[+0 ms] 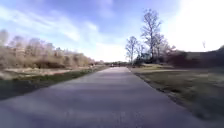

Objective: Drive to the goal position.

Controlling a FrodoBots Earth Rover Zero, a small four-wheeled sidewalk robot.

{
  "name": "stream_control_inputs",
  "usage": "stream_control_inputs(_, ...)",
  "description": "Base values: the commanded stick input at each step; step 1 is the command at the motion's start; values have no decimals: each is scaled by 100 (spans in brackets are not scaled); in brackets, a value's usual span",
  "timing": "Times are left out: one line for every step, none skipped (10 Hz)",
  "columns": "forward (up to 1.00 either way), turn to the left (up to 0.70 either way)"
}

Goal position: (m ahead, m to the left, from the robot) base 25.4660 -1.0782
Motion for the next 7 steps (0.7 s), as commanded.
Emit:
stream_control_inputs(100, 0)
stream_control_inputs(100, 0)
stream_control_inputs(100, 0)
stream_control_inputs(100, 0)
stream_control_inputs(100, 0)
stream_control_inputs(100, 0)
stream_control_inputs(100, 0)
